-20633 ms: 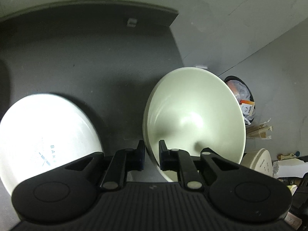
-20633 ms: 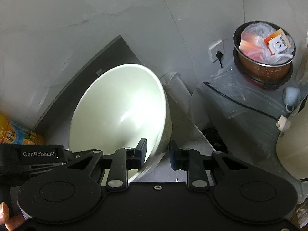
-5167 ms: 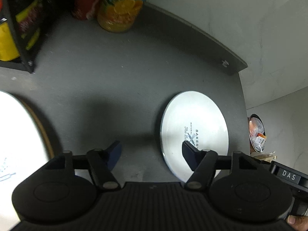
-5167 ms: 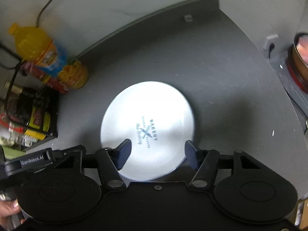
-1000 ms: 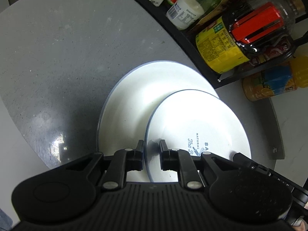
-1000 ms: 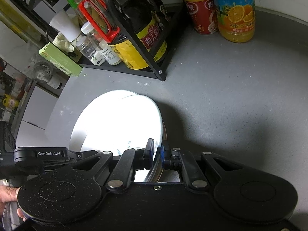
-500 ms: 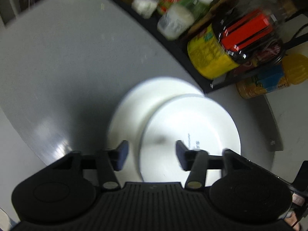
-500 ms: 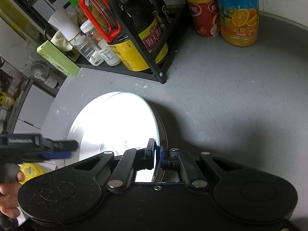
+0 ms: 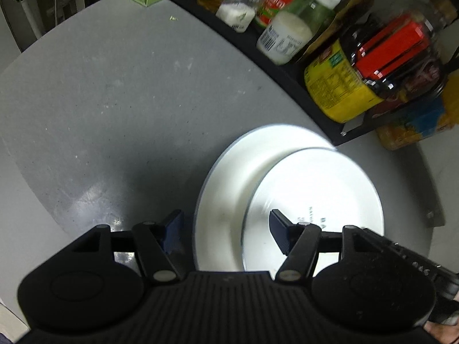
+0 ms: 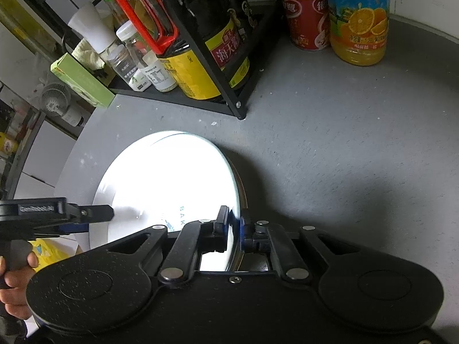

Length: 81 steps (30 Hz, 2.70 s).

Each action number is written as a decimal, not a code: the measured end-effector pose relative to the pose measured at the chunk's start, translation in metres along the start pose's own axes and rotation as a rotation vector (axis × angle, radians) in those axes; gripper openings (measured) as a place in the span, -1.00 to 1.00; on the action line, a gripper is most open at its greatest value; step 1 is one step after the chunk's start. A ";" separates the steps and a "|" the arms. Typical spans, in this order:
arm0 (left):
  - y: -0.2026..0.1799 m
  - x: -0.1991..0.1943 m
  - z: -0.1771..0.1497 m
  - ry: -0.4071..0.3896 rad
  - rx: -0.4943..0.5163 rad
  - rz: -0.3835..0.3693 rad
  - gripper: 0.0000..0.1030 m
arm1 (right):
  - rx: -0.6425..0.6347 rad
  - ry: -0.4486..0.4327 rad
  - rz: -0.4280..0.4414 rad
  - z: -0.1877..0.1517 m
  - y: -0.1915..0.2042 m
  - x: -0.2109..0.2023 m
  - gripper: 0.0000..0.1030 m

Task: Organize plates and bowls
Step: 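Lower the 'BAKERY' plate onto the stack and open the right gripper, then move the right gripper toward the red bowl holding the cream bowls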

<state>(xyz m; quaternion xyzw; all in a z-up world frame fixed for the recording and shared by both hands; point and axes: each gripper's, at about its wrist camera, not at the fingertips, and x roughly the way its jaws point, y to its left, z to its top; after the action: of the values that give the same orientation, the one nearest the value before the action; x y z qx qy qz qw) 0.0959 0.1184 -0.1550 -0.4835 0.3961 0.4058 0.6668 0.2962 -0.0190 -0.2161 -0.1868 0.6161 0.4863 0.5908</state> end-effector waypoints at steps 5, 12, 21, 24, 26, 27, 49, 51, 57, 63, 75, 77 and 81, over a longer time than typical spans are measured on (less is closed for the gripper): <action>0.014 0.011 -0.002 0.012 -0.044 -0.004 0.20 | -0.007 -0.002 -0.016 0.001 0.004 0.004 -0.84; 0.024 0.004 0.006 -0.021 -0.033 0.019 0.20 | -0.009 -0.017 -0.022 0.005 0.006 0.006 -0.76; 0.018 0.007 0.009 0.005 0.021 0.030 0.22 | -0.019 0.003 -0.048 0.001 0.009 0.006 -0.59; 0.017 0.008 0.006 0.014 0.024 0.036 0.22 | -0.013 0.016 -0.044 -0.005 0.008 0.005 -0.53; 0.016 0.007 0.004 0.013 0.027 0.044 0.23 | 0.002 0.019 -0.042 -0.009 0.008 0.003 -0.51; 0.016 0.007 0.002 0.014 0.030 0.048 0.23 | 0.009 0.018 -0.043 -0.011 0.007 0.001 -0.49; -0.026 -0.083 -0.056 -0.124 0.222 0.006 0.62 | 0.107 -0.265 -0.059 -0.073 0.024 -0.126 0.86; -0.027 -0.090 -0.062 -0.124 0.229 -0.008 0.65 | 0.123 -0.287 -0.058 -0.080 0.024 -0.136 0.90; -0.040 -0.110 -0.086 -0.156 0.310 -0.017 0.78 | 0.134 -0.352 -0.074 -0.101 0.029 -0.166 1.00; -0.056 -0.123 -0.110 -0.158 0.372 -0.041 0.79 | 0.167 -0.396 -0.062 -0.124 0.028 -0.195 1.00; -0.101 -0.133 -0.151 -0.145 0.508 -0.099 0.79 | 0.263 -0.477 -0.169 -0.171 0.002 -0.234 1.00; -0.111 -0.133 -0.157 -0.138 0.527 -0.115 0.79 | 0.281 -0.485 -0.177 -0.180 -0.004 -0.239 1.00; -0.127 -0.130 -0.168 -0.120 0.560 -0.132 0.79 | 0.323 -0.489 -0.196 -0.193 -0.015 -0.245 1.00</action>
<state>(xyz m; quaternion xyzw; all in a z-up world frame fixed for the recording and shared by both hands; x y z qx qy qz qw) 0.1444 -0.0907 -0.0311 -0.2806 0.4199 0.2644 0.8216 0.2595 -0.2687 -0.0319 -0.0266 0.5038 0.3533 0.7878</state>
